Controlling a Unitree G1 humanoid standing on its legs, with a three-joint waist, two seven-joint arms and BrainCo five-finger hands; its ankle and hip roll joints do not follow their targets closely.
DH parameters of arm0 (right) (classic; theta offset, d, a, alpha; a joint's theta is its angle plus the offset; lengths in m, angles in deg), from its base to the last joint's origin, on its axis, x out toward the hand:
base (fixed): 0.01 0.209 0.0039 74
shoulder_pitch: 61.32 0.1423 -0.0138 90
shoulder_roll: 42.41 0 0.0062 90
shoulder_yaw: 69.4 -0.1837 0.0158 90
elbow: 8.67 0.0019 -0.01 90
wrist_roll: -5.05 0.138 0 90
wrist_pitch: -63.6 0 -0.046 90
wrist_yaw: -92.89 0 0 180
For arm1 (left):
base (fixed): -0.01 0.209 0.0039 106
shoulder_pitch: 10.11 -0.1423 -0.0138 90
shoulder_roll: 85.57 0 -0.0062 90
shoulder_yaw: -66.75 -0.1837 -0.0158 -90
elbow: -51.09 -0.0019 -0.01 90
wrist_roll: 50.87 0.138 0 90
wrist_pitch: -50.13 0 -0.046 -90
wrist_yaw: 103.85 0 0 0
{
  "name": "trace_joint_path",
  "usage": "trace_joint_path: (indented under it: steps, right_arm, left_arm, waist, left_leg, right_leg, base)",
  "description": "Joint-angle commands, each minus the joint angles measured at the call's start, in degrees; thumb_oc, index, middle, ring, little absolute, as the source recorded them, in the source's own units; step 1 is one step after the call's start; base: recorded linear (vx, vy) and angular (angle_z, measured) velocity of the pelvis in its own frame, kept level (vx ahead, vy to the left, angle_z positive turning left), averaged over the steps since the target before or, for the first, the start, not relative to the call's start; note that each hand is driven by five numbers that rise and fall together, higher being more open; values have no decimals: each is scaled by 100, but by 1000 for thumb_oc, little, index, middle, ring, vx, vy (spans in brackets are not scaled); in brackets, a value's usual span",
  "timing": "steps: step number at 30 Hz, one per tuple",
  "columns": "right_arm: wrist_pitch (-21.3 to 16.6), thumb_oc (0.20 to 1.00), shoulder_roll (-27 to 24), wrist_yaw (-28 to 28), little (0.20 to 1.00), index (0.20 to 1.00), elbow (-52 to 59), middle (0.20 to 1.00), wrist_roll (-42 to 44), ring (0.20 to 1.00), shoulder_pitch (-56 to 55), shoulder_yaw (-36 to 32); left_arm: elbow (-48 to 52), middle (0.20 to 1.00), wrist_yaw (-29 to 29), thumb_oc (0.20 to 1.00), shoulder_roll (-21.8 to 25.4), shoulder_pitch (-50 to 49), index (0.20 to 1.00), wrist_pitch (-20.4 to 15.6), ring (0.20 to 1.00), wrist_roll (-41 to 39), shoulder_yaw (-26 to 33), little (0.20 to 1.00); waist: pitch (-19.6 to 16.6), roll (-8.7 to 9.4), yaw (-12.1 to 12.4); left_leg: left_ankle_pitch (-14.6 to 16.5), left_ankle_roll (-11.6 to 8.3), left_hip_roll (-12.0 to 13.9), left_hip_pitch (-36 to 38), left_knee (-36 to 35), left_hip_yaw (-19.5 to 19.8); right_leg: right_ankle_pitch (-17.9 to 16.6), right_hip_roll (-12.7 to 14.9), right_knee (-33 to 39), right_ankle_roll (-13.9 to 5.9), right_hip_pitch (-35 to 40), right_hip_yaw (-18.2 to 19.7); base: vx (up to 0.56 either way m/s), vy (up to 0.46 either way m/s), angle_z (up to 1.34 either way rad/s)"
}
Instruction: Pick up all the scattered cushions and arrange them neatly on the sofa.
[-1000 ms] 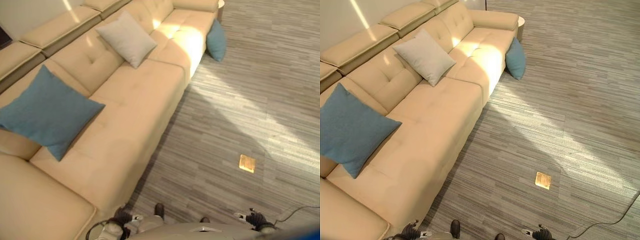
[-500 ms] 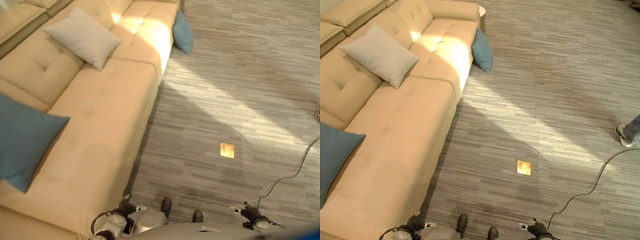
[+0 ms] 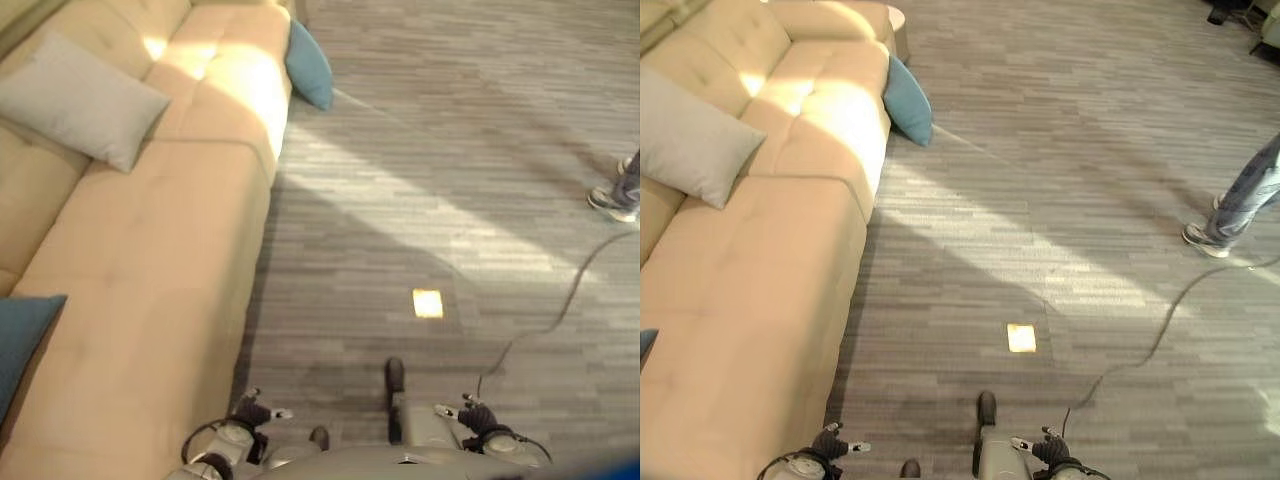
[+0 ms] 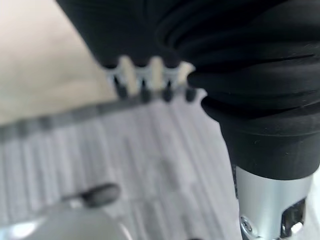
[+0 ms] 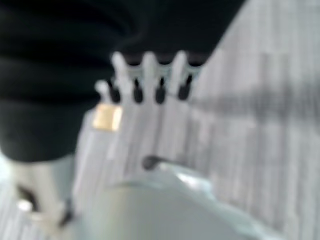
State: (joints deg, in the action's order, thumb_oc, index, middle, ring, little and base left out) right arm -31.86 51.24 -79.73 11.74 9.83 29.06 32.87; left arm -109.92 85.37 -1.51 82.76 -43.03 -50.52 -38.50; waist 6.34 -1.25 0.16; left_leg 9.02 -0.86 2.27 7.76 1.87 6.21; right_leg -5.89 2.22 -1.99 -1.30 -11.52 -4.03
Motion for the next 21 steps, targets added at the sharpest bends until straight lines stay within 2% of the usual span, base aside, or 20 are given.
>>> trace_joint_path:
  steps: [1, 2, 4, 6, 7, 8, 9, 10, 11, 12, 13, 15, 16, 17, 19, 20, 21]
  right_arm:
    - [-88, 1000, -92, 194, 1000, 1000, 26, 1000, -96, 1000, -29, 218]
    - [-119, 1000, -85, 247, 1000, 1000, 39, 1000, -81, 1000, -36, 232]
    - [-107, 1000, -97, 287, 1000, 1000, 33, 1000, -42, 1000, -11, 237]
    - [-82, 1000, -99, 320, 1000, 1000, 18, 1000, -91, 1000, -2, 263]
    - [-86, 1000, -88, 339, 1000, 1000, 23, 1000, -105, 1000, -3, 270]
    - [-91, 1000, -78, 369, 1000, 1000, 24, 1000, -162, 1000, -9, 296]
    - [-91, 1000, -78, 369, 1000, 1000, 24, 1000, -162, 1000, -8, 296]
    - [-102, 1000, -27, 438, 1000, 1000, 33, 1000, -296, 1000, -19, 383]
    - [-120, 1000, -18, 412, 1000, 1000, 35, 1000, -325, 1000, -68, 415]
    - [-120, 1000, -17, 412, 1000, 1000, 36, 1000, -326, 1000, -70, 416]
    - [-91, 1000, 6, 345, 1000, 1000, 59, 1000, -339, 1000, -97, 410]
    - [-92, 1000, 52, 323, 1000, 1000, 89, 1000, -358, 1000, -122, 427]
    - [-71, 1000, 47, 279, 1000, 1000, 95, 1000, -380, 1000, -96, 408]
    - [-54, 1000, 77, 246, 1000, 1000, 116, 1000, -381, 1000, -48, 400]
    - [-48, 1000, 63, 206, 1000, 1000, 129, 1000, -403, 1000, -24, 382]
    - [-38, 1000, 66, 203, 1000, 1000, 139, 1000, -408, 1000, -11, 383]
    - [-26, 1000, 49, 179, 1000, 1000, 145, 1000, -414, 1000, 1, 372]
  left_arm:
    - [22, 1000, 163, 1000, -57, 349, 1000, -106, 1000, -209, -53, 1000]
    - [49, 1000, 162, 1000, -73, 391, 1000, -99, 1000, -235, -76, 1000]
    - [74, 1000, 201, 1000, -89, 398, 1000, -103, 1000, -296, -104, 1000]
    - [68, 1000, 216, 1000, -111, 392, 1000, -110, 1000, -283, -141, 1000]
    - [51, 1000, 204, 1000, -124, 349, 1000, -97, 1000, -251, -167, 1000]
    - [39, 1000, 202, 1000, -138, 324, 1000, -98, 1000, -232, -176, 1000]
    - [39, 1000, 202, 1000, -138, 324, 1000, -98, 1000, -232, -176, 1000]
    - [30, 1000, 200, 1000, -192, 259, 1000, -76, 1000, -168, -215, 1000]
    - [-10, 1000, 188, 1000, -199, 257, 1000, -62, 1000, -137, -211, 1000]
    - [-11, 1000, 188, 1000, -198, 255, 1000, -63, 1000, -137, -211, 1000]
    - [-62, 1000, 168, 1000, -182, 237, 1000, -69, 1000, -178, -123, 1000]
    - [-114, 1000, 167, 1000, -196, 171, 1000, -61, 1000, -207, -86, 1000]
    - [-136, 1000, 148, 1000, -181, 184, 1000, -40, 1000, -225, -49, 1000]
    - [-140, 1000, 156, 1000, -163, 189, 1000, -17, 1000, -226, -35, 1000]
    - [-111, 1000, 132, 1000, -119, 224, 1000, -4, 1000, -209, -67, 1000]
    - [-70, 1000, 131, 1000, -105, 262, 1000, 6, 1000, -200, -95, 1000]
    - [-58, 1000, 123, 1000, -88, 293, 1000, 9, 1000, -199, -106, 1000]
  waist:
    - [183, 172, 58]
    - [277, 251, 105]
    - [340, 291, 180]
    - [337, 286, 235]
    - [297, 271, 227]
    - [275, 236, 235]
    - [279, 236, 236]
    - [229, 45, 359]
    - [212, 21, 374]
    - [221, 26, 375]
    - [175, 49, 402]
    - [105, 62, 408]
    - [82, 57, 405]
    - [56, 60, 430]
    - [99, 31, 409]
    - [133, 7, 355]
    - [153, -36, 326]
  left_leg:
    - [-1131, -435, -181, -885, 1565, 124]
    - [-1115, -401, -163, -1140, 1967, -68]
    - [-994, -344, -242, -1356, 2109, -253]
    - [-741, -271, -471, -1596, 1789, -359]
    - [-611, -192, -548, -1649, 1368, -480]
    - [-660, -156, -600, -1666, 991, -556]
    - [-661, -156, -600, -1660, 989, -556]
    - [-1317, -138, -752, -1893, 70, -491]
    - [-1483, -171, -778, -1952, -64, -514]
    - [-1486, -170, -783, -1933, -75, -517]
    - [-1343, -109, -771, -1780, -51, -515]
    - [-1263, -17, -860, -1665, 16, -351]
    - [-1216, 19, -821, -1561, -55, -359]
    - [-1091, 135, -807, -1366, -73, -360]
    - [-991, 236, -785, -1148, -107, -314]
    - [-915, 289, -776, -1036, -123, -257]
    - [-879, 296, -728, -947, -156, -214]
  right_leg:
    - [95, 216, 134, -510, 448, 74]
    - [118, 261, 215, -456, 571, 17]
    - [168, 235, 410, -425, 793, -31]
    - [219, 225, 535, -461, 962, -35]
    - [265, 216, 545, -472, 1017, -53]
    - [319, 165, 554, -484, 1107, -52]
    - [319, 166, 555, -484, 1112, -51]
    - [520, -141, 518, -458, 1328, -13]
    - [605, -218, 484, -453, 1421, 24]
    - [613, -212, 482, -454, 1433, 26]
    - [750, -216, 330, -476, 1490, 103]
    - [827, -184, -37, -497, 1463, 175]
    - [865, -180, -225, -526, 1440, 217]
    - [748, -125, -858, -665, 1275, 254]
    - [484, -33, -1646, -828, 968, 214]
    - [331, 10, -2074, -858, 755, 157]
    - [335, 25, -2293, -823, 567, 116]
  base:
    - [125, -230, 22]
    - [125, -237, 9]
    - [183, -203, 0]
    - [227, -110, -10]
    - [265, -57, -3]
    - [212, -39, 2]
    - [396, -45, 3]
    - [399, -45, 15]
    - [401, -45, 17]
    - [282, -5, -3]
    - [286, 28, -34]
    - [349, 54, -79]
    - [392, 99, -80]
    - [355, 93, -56]
    - [301, 77, -47]
    - [255, 59, -18]
    - [262, 47, 34]
